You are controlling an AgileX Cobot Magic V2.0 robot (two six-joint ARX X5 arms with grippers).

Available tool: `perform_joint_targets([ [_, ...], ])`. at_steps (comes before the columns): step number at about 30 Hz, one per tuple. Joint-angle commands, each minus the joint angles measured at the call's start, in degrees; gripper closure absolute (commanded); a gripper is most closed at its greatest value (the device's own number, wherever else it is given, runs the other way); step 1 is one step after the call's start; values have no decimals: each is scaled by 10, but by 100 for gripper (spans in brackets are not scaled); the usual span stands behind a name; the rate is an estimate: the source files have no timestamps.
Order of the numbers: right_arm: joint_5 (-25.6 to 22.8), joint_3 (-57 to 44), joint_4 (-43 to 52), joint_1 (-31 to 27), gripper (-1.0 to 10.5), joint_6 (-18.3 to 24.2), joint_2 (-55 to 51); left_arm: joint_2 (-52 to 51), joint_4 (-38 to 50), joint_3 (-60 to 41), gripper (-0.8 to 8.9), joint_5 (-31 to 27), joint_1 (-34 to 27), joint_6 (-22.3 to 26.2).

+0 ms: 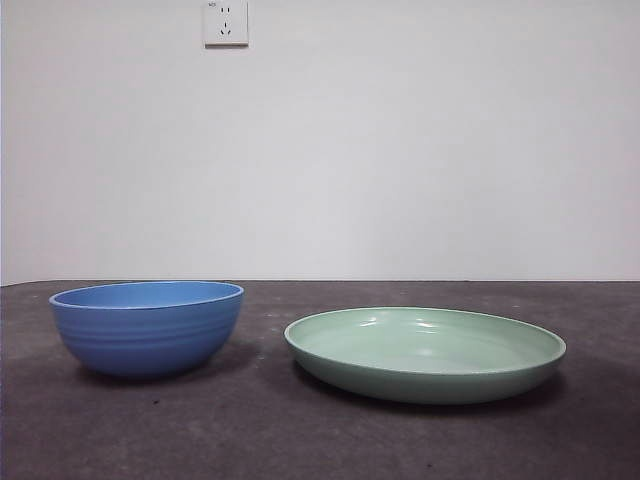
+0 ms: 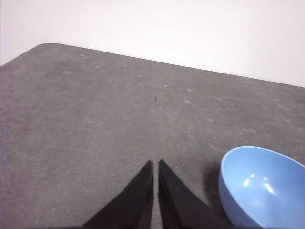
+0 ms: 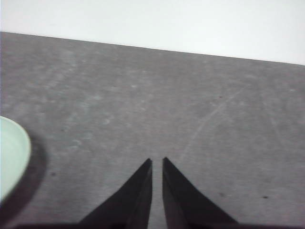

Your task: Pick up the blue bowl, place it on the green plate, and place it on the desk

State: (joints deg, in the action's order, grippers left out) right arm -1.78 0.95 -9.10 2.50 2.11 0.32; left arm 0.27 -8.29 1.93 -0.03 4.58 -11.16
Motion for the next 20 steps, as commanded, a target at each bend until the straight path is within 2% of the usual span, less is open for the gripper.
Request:
perform_joint_targets([
  [1, 16, -3, 7, 0, 915, -49, -1, 0, -1, 22, 796, 7, -1, -11],
  [4, 43, -3, 7, 0, 915, -100, -1, 3, -18, 53, 796, 7, -1, -11],
  [7, 87, 3, 32, 0, 927, -124, -1, 13, -32, 89, 796, 16, -1, -9],
  [9, 99, 18, 32, 0, 934, -139, -1, 28, -45, 116, 796, 16, 0, -9],
  [15, 148, 100, -16, 0, 934, -191, 25, 109, -91, 215, 796, 51, 0, -9],
  [20, 156, 202, -91, 1, 934, -197, 78, 201, -135, 315, 796, 105, 0, -9],
])
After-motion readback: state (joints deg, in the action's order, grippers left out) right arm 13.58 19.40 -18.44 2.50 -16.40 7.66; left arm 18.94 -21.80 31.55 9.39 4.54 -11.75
